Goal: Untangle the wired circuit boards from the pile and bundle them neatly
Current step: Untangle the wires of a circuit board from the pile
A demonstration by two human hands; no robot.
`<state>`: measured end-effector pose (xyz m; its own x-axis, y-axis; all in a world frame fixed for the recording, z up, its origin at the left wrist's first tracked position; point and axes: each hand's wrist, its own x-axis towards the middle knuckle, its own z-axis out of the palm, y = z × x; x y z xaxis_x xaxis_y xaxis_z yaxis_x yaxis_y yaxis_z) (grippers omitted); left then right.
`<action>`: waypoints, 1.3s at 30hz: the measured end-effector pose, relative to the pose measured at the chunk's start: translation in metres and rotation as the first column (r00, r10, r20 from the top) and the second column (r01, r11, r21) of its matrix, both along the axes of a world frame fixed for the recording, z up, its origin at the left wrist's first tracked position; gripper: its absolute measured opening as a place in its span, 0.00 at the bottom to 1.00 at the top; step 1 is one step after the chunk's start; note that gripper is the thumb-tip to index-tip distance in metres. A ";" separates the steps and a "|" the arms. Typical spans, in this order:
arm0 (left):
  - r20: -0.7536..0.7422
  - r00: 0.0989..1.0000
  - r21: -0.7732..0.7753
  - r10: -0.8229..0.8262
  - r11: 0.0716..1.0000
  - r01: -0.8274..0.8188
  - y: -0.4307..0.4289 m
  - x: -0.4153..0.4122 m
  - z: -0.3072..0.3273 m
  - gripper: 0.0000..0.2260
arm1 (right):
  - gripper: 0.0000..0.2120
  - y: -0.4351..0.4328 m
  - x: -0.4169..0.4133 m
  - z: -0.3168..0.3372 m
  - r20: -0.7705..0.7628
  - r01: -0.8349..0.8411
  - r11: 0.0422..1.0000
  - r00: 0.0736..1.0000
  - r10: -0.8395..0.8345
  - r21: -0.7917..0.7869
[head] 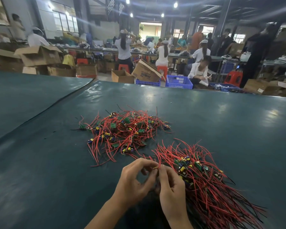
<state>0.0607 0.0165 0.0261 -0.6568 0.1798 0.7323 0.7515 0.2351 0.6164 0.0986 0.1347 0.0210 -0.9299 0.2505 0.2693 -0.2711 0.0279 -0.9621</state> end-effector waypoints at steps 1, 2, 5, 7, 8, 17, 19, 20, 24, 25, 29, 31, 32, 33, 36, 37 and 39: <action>0.050 0.999 0.029 -0.012 1.000 0.010 0.001 0.001 0.001 0.07 | 0.13 0.001 0.000 0.000 0.006 0.014 1.000 1.000 -0.014 0.002; 0.091 0.996 0.055 -0.024 0.998 0.019 0.002 0.002 0.001 0.08 | 0.12 0.002 0.000 -0.001 0.010 0.028 1.000 1.000 -0.028 0.007; 0.155 0.986 0.088 -0.056 0.995 0.043 0.002 0.002 0.002 0.11 | 0.13 0.002 0.002 0.001 0.003 0.071 0.997 0.997 -0.071 -0.003; 0.194 0.978 0.097 -0.073 0.994 0.055 0.002 0.002 0.002 0.10 | 0.13 0.001 0.003 0.003 -0.015 0.104 0.995 0.994 -0.104 -0.011; 0.214 0.974 0.103 -0.079 0.993 0.058 0.003 0.002 0.001 0.09 | 0.12 0.002 0.003 0.003 -0.024 0.120 0.993 0.992 -0.121 -0.014; 0.355 0.924 0.158 -0.143 0.983 0.091 0.007 0.003 0.001 0.07 | 0.07 0.004 0.004 0.006 -0.087 0.180 0.979 0.981 -0.172 0.099; 0.355 0.928 0.150 -0.116 0.986 0.065 0.007 0.002 -0.001 0.07 | 0.08 0.004 0.004 0.006 -0.082 0.184 0.979 0.981 -0.178 0.083; 0.356 0.929 0.147 -0.098 0.988 0.048 0.008 0.001 -0.002 0.06 | 0.06 0.004 0.004 0.005 -0.076 0.181 0.982 0.981 -0.177 0.050; 0.351 0.934 0.157 -0.070 0.987 0.015 0.009 0.000 -0.004 0.04 | 0.08 0.003 0.005 0.008 -0.032 0.155 0.985 0.987 -0.158 -0.081; 0.347 0.935 0.162 -0.069 0.987 0.012 0.008 0.000 -0.004 0.03 | 0.06 0.003 0.004 0.007 -0.022 0.169 0.983 0.985 -0.171 -0.078; 0.316 0.946 0.191 -0.069 0.982 0.008 0.007 0.000 -0.004 0.02 | 0.06 0.004 0.000 0.004 0.023 0.218 0.970 0.976 -0.217 -0.109; 0.299 0.952 0.195 -0.061 0.981 0.002 0.006 0.000 -0.003 0.04 | 0.11 0.004 0.000 0.003 0.055 0.194 0.971 0.981 -0.188 -0.138; 0.300 0.952 0.196 -0.059 0.981 -0.001 0.006 0.001 -0.002 0.05 | 0.12 0.003 0.000 0.004 0.065 0.166 0.975 0.985 -0.158 -0.145; 0.304 0.951 0.195 -0.058 0.981 -0.003 0.006 0.001 -0.002 0.05 | 0.12 0.003 0.000 0.005 0.073 0.136 0.981 0.989 -0.126 -0.138; 0.293 0.954 0.174 -0.067 0.985 0.016 0.005 0.001 -0.002 0.09 | 0.08 0.002 0.002 0.007 0.077 0.071 0.989 0.995 -0.061 -0.133; 0.286 0.955 0.174 -0.074 0.985 0.024 0.005 0.001 -0.002 0.09 | 0.10 0.003 0.002 0.007 0.075 0.064 0.990 0.996 -0.055 -0.127; 0.271 0.960 0.183 -0.067 0.983 0.017 0.006 0.001 -0.001 0.09 | 0.13 0.003 0.001 0.007 0.078 0.067 0.991 0.995 -0.058 -0.117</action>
